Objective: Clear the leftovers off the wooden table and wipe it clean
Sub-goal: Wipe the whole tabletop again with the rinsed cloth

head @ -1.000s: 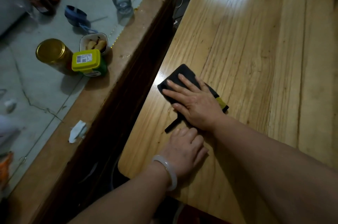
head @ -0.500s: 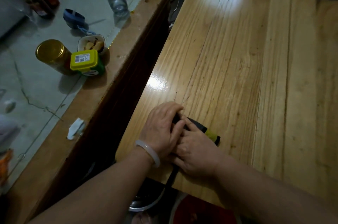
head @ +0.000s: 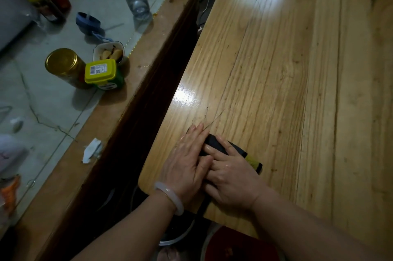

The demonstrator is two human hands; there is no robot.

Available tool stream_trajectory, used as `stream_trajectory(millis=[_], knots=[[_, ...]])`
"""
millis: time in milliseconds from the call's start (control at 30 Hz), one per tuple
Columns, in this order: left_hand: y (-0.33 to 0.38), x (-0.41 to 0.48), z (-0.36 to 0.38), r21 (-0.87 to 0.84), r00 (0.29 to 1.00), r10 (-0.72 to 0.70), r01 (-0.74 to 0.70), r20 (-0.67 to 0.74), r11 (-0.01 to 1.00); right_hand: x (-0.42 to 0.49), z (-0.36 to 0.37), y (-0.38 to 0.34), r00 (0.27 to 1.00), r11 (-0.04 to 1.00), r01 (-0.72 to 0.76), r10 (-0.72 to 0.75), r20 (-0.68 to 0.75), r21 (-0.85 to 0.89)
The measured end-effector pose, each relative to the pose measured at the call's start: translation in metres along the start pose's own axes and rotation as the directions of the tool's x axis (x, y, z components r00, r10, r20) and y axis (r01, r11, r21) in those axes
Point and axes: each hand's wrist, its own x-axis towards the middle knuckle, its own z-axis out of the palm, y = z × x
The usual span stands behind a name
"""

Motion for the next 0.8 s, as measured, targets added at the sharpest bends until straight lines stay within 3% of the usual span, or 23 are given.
stream_trajectory(millis=[200, 433, 567, 633, 733, 800], knots=[[-0.002, -0.015, -0.001, -0.026, 0.998, -0.046, 0.047, 0.032, 0.999, 0.005, -0.002, 0.002, 0.993, 0.997, -0.06, 0.063, 0.103, -0.041], [-0.005, -0.023, -0.005, -0.016, 0.997, -0.074, 0.075, 0.012, 0.997, 0.015, -0.004, 0.012, 0.987, 0.989, -0.13, 0.136, 0.089, -0.073], [-0.006, -0.023, -0.016, -0.119, 0.996, -0.088, 0.084, -0.023, 0.989, 0.027, -0.002, 0.014, 0.965, 0.966, -0.252, 0.256, 0.056, -0.06], [-0.009, -0.025, -0.028, -0.148, 0.991, -0.118, 0.109, -0.059, 0.983, 0.039, -0.002, 0.016, 0.918, 0.916, -0.395, 0.397, 0.023, -0.064], [-0.02, -0.029, -0.045, -0.085, 0.961, -0.157, 0.141, -0.229, 0.986, 0.062, 0.0, 0.018, 0.806, 0.804, -0.592, 0.592, -0.03, -0.058], [-0.031, -0.029, -0.057, -0.122, 0.907, -0.284, 0.258, -0.31, 0.958, 0.074, 0.003, 0.014, 0.76, 0.758, -0.65, 0.649, -0.032, -0.051]])
